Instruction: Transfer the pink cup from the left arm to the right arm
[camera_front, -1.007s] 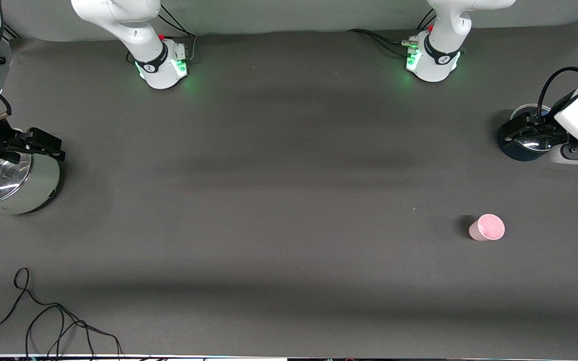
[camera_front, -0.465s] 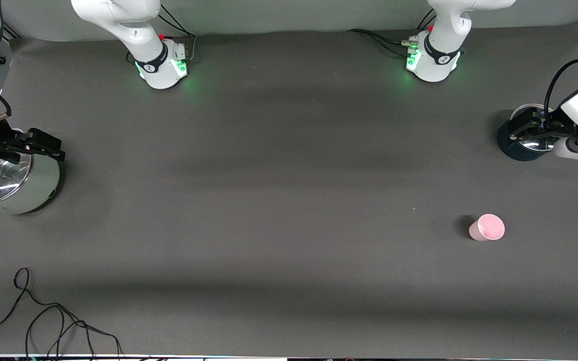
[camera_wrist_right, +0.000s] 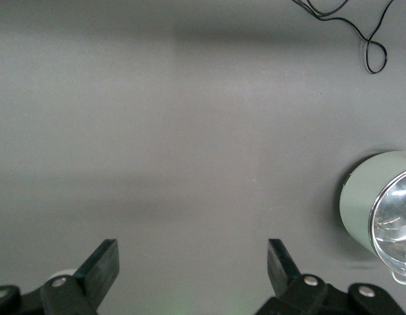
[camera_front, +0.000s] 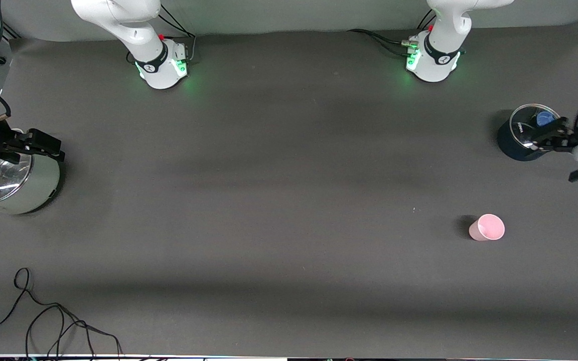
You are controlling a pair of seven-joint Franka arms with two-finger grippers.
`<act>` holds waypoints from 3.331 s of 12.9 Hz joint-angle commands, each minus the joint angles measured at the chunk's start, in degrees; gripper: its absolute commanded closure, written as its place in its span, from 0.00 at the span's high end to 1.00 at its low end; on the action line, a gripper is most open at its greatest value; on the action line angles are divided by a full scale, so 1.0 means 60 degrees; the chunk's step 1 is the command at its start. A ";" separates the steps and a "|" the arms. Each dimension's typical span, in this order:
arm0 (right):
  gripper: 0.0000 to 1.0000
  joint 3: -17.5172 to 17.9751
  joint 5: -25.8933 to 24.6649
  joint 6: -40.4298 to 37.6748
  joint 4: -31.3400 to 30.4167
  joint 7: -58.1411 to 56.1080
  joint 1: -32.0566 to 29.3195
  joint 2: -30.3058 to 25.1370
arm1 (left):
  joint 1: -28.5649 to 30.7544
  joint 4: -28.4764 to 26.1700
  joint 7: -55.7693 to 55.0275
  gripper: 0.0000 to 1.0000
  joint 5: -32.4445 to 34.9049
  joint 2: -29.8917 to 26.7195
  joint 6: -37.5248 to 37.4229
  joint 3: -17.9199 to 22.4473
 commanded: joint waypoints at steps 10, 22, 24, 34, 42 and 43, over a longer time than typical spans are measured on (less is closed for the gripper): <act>1.00 -0.0086 -0.0122 -0.0320 0.0244 -0.0130 0.0007 0.0098 | 0.3706 0.0280 1.0945 1.00 -0.4969 0.3988 0.0098 -0.0049; 1.00 -0.0115 -0.0121 -0.0554 0.0127 -0.0145 0.0036 0.0127 | 0.4954 0.0119 1.8307 1.00 -0.8984 0.8121 0.0523 -0.0517; 1.00 -0.0130 -0.0310 -0.0614 0.0142 -0.0130 0.0051 0.0229 | 0.4794 0.0104 1.8661 1.00 -0.9294 0.8416 0.0610 -0.0562; 1.00 -0.0115 -0.0268 -0.0555 0.0157 -0.0145 0.0110 0.0318 | 0.4368 -0.0057 1.7230 1.00 -0.9310 0.8666 0.0992 -0.0621; 1.00 -0.0115 -0.0268 -0.0555 0.0157 -0.0145 0.0051 0.0303 | 0.4353 -0.0087 1.6875 0.98 -0.9265 0.8666 0.0904 -0.0621; 1.00 -0.0115 -0.0268 -0.0555 0.0157 -0.0145 0.0051 0.0303 | 0.4353 -0.0087 1.6948 0.85 -0.9265 0.8666 0.0904 -0.0621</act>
